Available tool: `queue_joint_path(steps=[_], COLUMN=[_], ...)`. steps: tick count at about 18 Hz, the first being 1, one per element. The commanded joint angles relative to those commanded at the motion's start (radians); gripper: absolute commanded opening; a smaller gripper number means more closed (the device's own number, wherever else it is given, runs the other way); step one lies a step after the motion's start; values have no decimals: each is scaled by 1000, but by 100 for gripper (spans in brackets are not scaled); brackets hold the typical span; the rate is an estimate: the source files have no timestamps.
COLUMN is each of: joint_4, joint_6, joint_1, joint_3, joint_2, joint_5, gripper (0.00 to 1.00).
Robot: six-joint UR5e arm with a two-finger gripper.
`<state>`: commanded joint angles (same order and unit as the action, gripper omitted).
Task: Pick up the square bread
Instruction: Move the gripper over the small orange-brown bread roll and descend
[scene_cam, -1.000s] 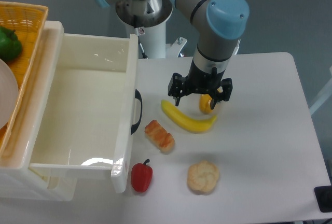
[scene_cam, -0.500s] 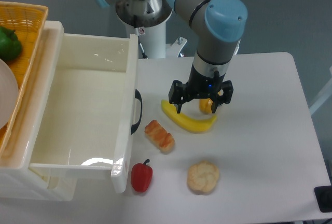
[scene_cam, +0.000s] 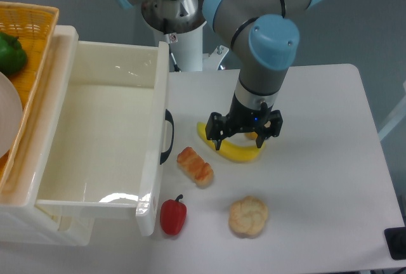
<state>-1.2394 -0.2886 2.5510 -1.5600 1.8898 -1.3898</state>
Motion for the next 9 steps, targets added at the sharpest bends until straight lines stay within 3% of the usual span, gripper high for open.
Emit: queue_joint_path(steps=[6, 9], joint_4=[-12, -44], joint_6=[124, 143], joint_1=[2, 2], joint_3=[-38, -37], joint_2=[35, 45], joint_5=[3, -2], gripper=[100, 100])
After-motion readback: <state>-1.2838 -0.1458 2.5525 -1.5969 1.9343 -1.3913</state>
